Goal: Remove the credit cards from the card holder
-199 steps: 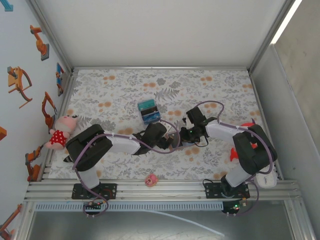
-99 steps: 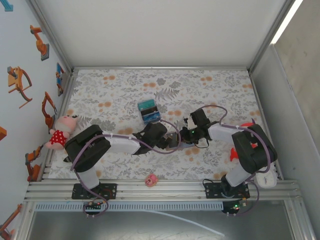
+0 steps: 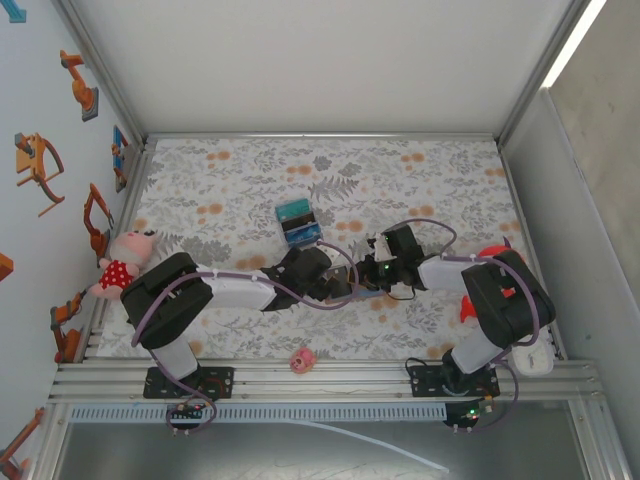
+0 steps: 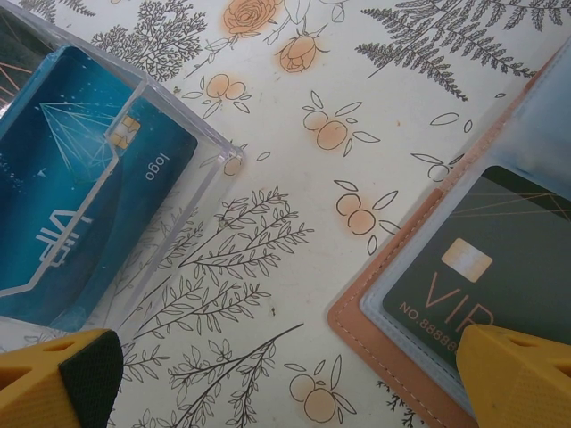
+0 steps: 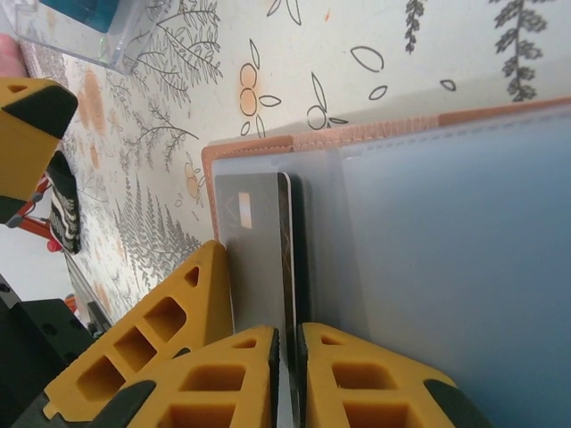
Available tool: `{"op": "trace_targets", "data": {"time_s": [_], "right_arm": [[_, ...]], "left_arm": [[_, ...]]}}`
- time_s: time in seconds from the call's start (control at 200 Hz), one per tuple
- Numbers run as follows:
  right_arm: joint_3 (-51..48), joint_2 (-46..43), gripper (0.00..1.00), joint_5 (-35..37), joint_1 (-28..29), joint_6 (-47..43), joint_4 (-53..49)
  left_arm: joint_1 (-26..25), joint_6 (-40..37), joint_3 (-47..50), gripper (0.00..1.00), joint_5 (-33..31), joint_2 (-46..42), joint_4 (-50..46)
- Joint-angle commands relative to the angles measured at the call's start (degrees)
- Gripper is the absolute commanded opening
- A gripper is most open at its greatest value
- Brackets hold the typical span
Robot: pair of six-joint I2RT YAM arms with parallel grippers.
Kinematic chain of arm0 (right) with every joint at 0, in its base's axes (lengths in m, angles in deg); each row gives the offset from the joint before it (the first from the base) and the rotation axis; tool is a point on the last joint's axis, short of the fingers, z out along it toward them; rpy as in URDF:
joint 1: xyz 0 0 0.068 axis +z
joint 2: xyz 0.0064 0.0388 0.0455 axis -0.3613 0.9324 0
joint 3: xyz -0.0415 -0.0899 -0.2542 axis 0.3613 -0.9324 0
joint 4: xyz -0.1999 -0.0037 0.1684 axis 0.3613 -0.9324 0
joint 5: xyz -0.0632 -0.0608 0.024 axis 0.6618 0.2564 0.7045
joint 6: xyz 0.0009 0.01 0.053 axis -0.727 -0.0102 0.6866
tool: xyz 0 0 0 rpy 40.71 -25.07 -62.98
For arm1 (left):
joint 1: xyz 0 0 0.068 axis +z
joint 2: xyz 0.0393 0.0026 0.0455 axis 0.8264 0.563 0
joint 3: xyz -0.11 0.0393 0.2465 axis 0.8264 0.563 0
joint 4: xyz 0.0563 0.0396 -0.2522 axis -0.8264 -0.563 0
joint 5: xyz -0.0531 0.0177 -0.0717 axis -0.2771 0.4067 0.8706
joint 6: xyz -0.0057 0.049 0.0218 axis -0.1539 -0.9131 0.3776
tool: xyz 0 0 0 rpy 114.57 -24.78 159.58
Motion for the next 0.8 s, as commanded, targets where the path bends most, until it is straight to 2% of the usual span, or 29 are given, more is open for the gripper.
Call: {"op": "trace_targets", "data": {"time_s": [0.0, 0.511, 0.796], "right_arm": [[-1.04, -0.89, 0.13, -1.96, -0.58, 1.92, 5.19], [-3.75, -1.58, 0.01, -2.17, -2.48, 3.89, 9.75], [-3.1, -4.52, 0.0, 1.23, -3.1, 0.47, 2.92]], "left_arm": [[-0.72, 0.52, 0.72, 0.97, 0.02, -0.14, -3.15], [-0.72, 0.19, 0.46, 0.97, -1.34, 0.91, -3.95], [-0.72, -0.05, 0.54, 0.97, -1.93, 1.0, -4.04]]}}
